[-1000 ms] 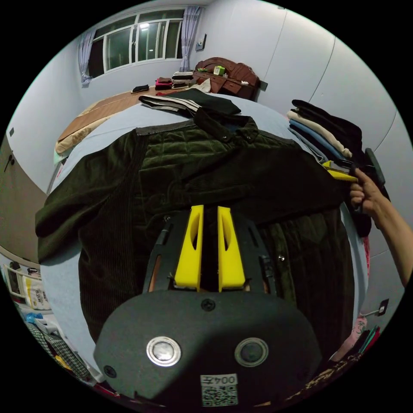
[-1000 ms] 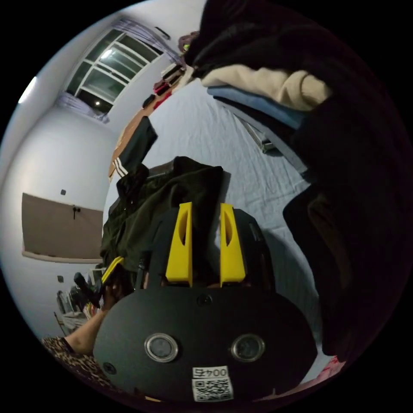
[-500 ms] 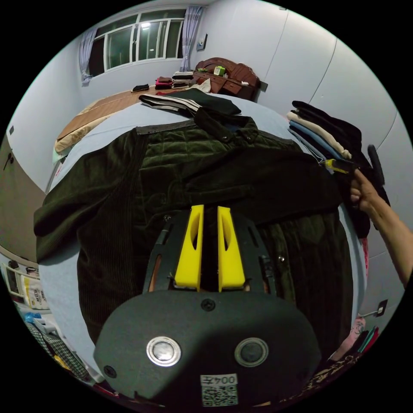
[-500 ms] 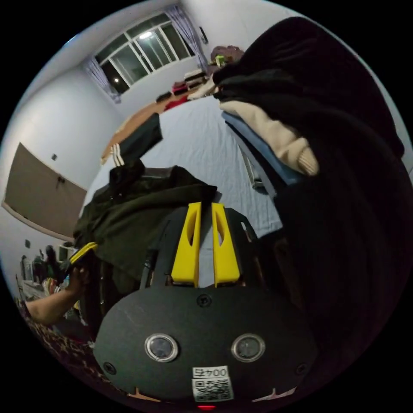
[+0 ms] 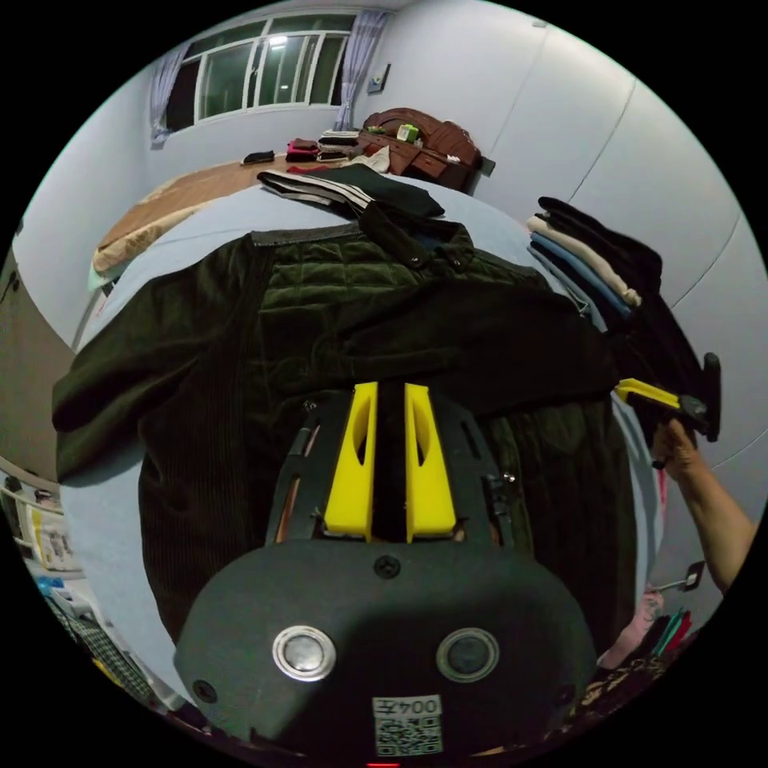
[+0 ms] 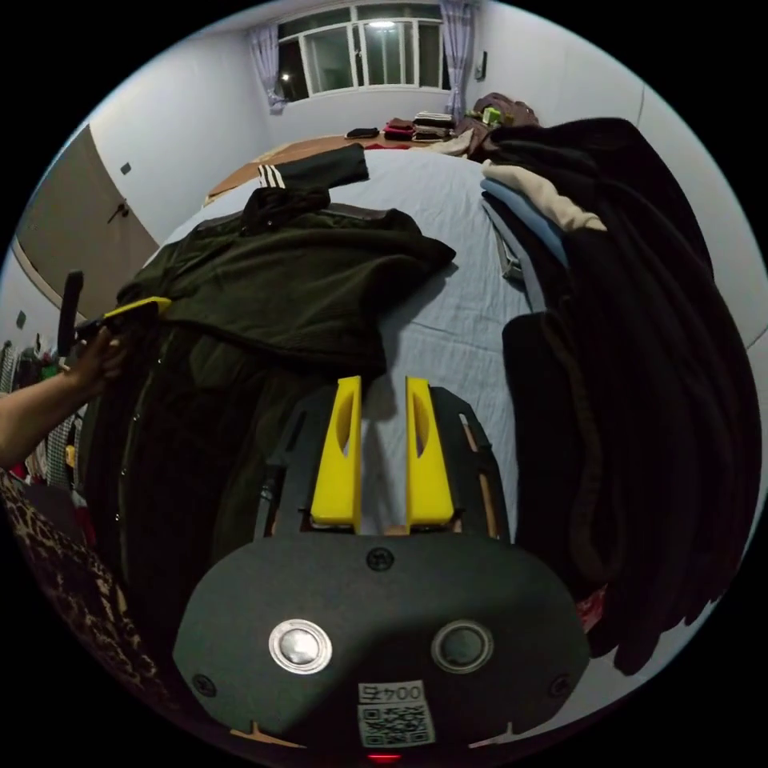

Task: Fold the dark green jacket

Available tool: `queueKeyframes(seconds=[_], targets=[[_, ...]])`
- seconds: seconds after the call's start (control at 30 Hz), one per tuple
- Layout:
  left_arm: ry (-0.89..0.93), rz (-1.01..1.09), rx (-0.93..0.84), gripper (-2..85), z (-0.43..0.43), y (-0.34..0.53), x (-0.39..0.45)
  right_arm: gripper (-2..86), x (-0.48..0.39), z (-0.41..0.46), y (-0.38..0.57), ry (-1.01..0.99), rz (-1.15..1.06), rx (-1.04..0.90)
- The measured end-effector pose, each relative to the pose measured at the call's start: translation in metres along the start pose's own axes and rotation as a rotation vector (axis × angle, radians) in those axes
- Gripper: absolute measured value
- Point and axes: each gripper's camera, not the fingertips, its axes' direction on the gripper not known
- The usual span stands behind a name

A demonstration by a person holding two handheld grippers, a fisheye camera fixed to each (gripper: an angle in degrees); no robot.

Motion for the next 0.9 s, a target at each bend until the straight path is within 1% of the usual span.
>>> queueKeyframes(seconds=[0.07,0.13,0.27,0.3,0.4,0.5,0.57,0.6,0.7,0.77,0.9], targets=[[0.000,-0.049,0.030,6.7,-0.020,0.008,-0.011,8.4,-0.007,0.005,-0.007,0.019,-0.041,-0.020],[-0.020,-0.102,0.014,8.9,-0.029,0.014,-0.023,7.2,-0.012,0.009,-0.009,0.019,-0.066,-0.032],[0.018,-0.281,-0.024,12.2,-0.033,0.017,-0.054,5.7,-0.014,0.010,-0.008,-0.021,-0.032,-0.019],[0.033,-0.296,-0.025,12.4,-0.032,0.016,-0.057,5.2,-0.014,0.010,-0.007,-0.027,-0.026,-0.015],[0.020,-0.269,-0.039,12.7,-0.028,0.008,-0.054,2.4,-0.015,0.006,-0.003,-0.040,0.006,0.018],[-0.087,-0.190,-0.067,10.3,-0.026,0.000,-0.042,1.9,-0.019,0.005,0.000,-0.051,0.050,0.035],[-0.059,-0.191,-0.071,5.0,-0.031,-0.006,-0.040,2.9,-0.022,0.008,0.004,-0.025,0.103,0.035],[-0.050,-0.196,-0.059,4.4,-0.035,-0.007,-0.040,4.1,-0.023,0.007,0.006,-0.015,0.114,0.042],[0.040,-0.189,0.013,2.6,-0.061,-0.020,-0.034,13.1,-0.033,0.000,0.020,-0.016,0.152,0.119],[0.114,-0.164,0.089,1.9,-0.086,-0.035,-0.025,15.9,-0.052,-0.001,0.032,0.042,0.117,0.184],[0.254,-0.136,0.177,1.3,-0.119,-0.061,-0.006,17.6,-0.085,0.010,0.036,0.142,0.027,0.198]])
